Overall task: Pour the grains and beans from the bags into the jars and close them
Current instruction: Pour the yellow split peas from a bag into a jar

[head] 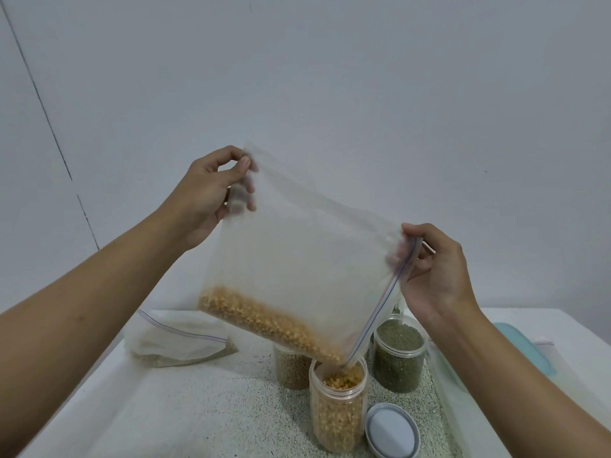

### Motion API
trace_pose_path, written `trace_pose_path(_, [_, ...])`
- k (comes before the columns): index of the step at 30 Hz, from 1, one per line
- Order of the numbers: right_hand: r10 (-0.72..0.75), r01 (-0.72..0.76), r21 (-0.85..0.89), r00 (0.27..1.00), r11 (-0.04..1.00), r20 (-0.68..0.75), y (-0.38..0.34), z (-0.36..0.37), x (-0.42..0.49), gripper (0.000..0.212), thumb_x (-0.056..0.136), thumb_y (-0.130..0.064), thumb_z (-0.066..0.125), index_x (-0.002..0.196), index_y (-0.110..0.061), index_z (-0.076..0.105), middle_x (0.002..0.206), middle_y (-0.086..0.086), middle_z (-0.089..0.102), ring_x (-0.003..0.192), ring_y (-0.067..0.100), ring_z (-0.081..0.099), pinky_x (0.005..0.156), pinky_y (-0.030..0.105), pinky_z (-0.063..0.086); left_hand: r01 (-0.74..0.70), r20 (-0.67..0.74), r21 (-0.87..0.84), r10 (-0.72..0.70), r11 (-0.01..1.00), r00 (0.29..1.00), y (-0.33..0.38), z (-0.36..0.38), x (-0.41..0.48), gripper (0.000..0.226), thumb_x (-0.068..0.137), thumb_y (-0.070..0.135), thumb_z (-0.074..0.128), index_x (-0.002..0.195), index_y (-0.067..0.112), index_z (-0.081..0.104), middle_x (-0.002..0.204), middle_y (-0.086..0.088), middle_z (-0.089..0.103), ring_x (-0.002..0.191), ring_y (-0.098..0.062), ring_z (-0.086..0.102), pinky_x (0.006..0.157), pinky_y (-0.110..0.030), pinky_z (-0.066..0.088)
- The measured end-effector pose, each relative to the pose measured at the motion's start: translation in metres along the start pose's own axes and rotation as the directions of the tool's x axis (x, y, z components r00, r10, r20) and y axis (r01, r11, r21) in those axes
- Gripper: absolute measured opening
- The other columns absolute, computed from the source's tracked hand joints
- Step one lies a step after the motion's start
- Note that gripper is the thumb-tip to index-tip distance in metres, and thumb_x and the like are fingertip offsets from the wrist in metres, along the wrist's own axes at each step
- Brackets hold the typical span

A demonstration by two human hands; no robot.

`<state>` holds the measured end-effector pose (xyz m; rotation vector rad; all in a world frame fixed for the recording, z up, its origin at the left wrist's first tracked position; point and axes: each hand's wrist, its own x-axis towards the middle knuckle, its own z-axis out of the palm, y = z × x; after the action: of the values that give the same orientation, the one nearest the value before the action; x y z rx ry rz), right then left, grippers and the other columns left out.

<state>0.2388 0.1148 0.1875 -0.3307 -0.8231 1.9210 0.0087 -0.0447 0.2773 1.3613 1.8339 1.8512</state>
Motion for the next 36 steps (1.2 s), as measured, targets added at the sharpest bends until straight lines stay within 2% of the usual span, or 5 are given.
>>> trace_pose_path(36, [-0.011,0.011,0.004,1.000,1.000,-0.002,-0.002,0.009,-0.004,0.013,0.086,0.000,0.063,0.076,-0.008,0.062,0.066,0.000,0.056,0.052,0.010,0.054,0.055,0.025,0.046,-0.020,-0.012,0.004,0.020,1.000,1.000,0.003,-0.007,-0.004,0.018,0.105,0.029,0.055,0.092,0.019,0.063,0.076,-0.003,0.059,0.061,-0.023,0.061,0.065,-0.035,0.035])
